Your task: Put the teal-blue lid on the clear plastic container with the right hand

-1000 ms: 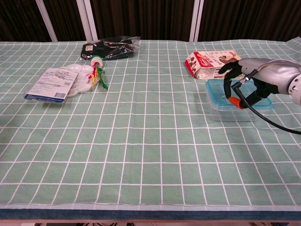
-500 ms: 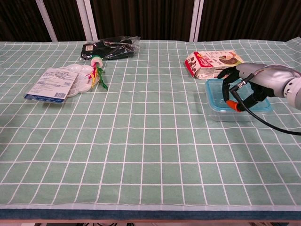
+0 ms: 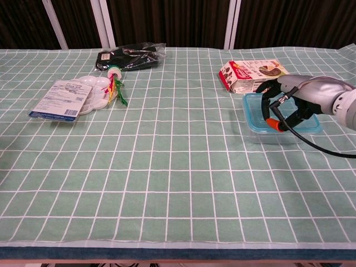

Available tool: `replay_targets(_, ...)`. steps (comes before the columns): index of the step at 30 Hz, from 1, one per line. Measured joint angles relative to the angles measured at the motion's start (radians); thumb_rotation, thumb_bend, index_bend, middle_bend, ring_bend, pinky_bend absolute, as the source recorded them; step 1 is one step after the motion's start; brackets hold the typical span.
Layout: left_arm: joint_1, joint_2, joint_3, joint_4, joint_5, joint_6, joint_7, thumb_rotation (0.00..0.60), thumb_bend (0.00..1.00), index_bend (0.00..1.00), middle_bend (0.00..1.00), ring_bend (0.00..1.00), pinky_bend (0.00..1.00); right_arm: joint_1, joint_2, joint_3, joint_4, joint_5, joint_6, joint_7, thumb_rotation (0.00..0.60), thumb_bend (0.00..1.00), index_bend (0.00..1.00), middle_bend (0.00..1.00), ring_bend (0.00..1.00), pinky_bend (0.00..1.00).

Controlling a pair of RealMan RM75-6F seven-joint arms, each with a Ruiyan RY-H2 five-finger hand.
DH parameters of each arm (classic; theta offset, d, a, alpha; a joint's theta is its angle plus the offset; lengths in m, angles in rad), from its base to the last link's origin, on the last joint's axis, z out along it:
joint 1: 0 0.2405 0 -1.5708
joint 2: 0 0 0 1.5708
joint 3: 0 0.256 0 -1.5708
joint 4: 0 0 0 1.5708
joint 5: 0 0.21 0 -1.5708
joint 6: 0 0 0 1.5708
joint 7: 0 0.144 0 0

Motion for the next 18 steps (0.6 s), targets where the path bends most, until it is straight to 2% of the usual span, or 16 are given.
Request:
replay_targets(11, 0.0, 0.002, 0.002, -0.002, 0.003, -0.001, -0.003, 0.6, 0.54, 0.05, 0.0, 0.0, 0.0, 0.02, 0.065, 0.126, -0.021, 0.041, 0.039, 0.035, 0.6, 0.48, 0.57, 0.14, 0.0, 0.0)
replay_targets(18, 0.0, 0.001, 0.002, -0.003, 0.001, 0.0, -0.002, 0.6, 0.54, 0.05, 0.0, 0.0, 0.0, 0.058, 0.082, 0.148, -0.027, 0.111, -0.011, 0.02, 0.6, 0.48, 0.57, 0.14, 0.0, 0.0)
